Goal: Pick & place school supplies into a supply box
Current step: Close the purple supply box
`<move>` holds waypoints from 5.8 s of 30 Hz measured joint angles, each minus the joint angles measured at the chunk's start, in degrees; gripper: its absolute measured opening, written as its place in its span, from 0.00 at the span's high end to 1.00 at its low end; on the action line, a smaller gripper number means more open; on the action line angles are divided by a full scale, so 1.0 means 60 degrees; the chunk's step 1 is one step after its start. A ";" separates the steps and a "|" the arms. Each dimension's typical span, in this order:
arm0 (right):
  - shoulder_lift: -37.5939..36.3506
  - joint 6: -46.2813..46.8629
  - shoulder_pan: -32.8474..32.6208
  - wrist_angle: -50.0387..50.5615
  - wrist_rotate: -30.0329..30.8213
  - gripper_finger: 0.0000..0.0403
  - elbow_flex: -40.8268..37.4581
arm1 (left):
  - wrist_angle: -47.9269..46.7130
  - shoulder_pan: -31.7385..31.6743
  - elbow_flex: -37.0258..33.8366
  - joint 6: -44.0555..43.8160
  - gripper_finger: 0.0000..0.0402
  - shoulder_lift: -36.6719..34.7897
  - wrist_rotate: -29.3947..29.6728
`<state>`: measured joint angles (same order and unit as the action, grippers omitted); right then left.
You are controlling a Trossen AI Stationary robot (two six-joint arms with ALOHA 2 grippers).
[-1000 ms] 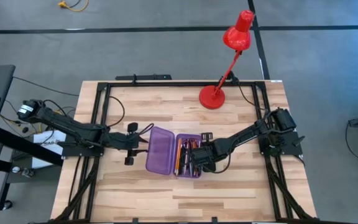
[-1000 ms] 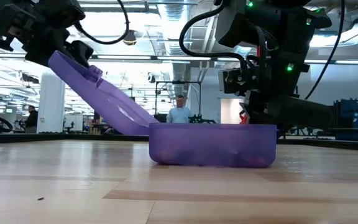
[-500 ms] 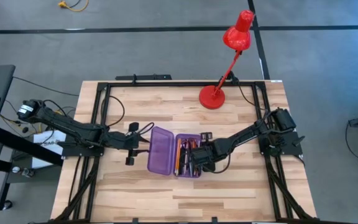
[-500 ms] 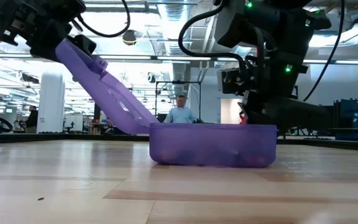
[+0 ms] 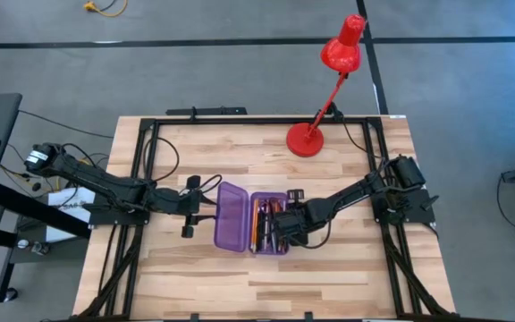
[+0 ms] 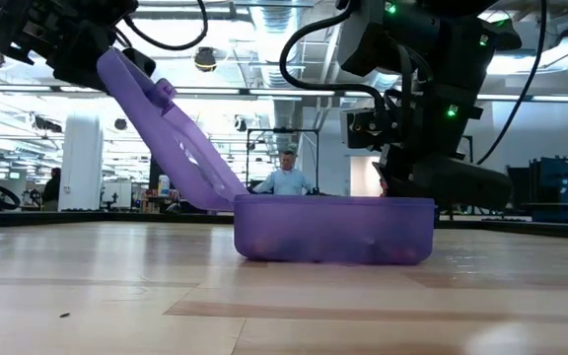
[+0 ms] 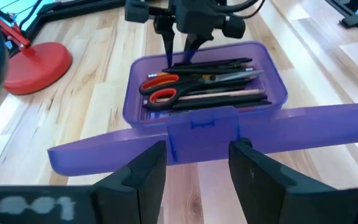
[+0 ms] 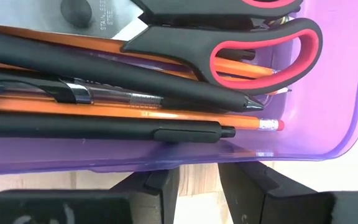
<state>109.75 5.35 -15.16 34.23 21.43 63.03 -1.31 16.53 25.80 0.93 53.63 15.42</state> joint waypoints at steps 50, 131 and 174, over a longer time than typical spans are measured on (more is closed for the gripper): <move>0.0026 -0.0624 0.0364 -0.0958 -0.0353 0.74 0.0477 | 0.1418 -0.0004 -0.0007 0.0798 0.60 0.0004 0.0286; -0.2104 0.1145 -0.0173 0.0891 0.0873 0.74 0.0484 | 0.4850 -0.1147 0.1104 0.0441 0.60 0.5319 -0.1508; -0.1387 -0.0296 0.0167 -0.7069 -0.0523 0.74 -0.2426 | 0.4602 -0.1239 0.1096 -0.0357 0.60 0.6018 -0.1679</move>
<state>101.43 3.58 -14.16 -8.19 18.29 48.47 26.30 9.10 32.38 -1.21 89.73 5.34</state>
